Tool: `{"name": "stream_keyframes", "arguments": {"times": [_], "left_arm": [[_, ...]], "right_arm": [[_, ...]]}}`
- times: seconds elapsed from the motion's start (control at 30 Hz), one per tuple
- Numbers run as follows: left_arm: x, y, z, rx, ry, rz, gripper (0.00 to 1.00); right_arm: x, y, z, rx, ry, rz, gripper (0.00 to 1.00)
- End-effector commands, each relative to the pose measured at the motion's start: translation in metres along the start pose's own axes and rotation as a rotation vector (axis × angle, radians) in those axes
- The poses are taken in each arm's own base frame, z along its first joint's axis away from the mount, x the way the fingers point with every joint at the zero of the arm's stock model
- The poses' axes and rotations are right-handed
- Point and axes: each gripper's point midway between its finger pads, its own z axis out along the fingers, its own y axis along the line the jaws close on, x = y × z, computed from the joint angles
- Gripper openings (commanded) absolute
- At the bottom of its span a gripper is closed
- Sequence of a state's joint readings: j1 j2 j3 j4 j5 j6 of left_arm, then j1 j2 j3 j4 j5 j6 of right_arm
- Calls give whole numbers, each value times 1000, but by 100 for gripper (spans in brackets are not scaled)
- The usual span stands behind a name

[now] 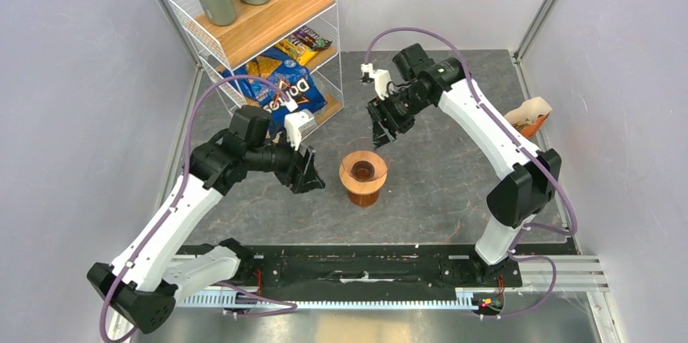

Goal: Place the coffee filter in the dripper

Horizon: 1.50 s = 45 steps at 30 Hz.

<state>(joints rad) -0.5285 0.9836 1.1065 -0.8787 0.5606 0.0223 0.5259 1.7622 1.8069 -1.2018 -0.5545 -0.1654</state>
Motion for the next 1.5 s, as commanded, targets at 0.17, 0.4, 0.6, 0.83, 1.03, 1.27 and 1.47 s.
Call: {"name": "stream_keyframes", "arguments": {"times": [0.17,0.4,0.6,0.83,1.03,1.27,1.47], "left_arm": [[-55,-11,10,70,-78,-110,70],[-70,4,29,20,-46,-138,63],[-77,13,43,-28,-39,-130,57],[-78,17,58,-43,-15,-147,44],[-81,17,65,-47,-9,-170,41],[-73,15,70,-48,20,-156,39],[-70,17,74,-53,37,-161,38]], "right_arm": [[20,26,-41,-119,-70,45,59],[20,24,-35,-120,-83,65,54],[12,15,-33,-67,-140,66,49],[11,9,-31,-39,-134,88,42],[16,12,-35,-19,-122,105,37],[21,14,-30,-1,-100,103,36],[18,17,-25,0,-89,94,33]]}}
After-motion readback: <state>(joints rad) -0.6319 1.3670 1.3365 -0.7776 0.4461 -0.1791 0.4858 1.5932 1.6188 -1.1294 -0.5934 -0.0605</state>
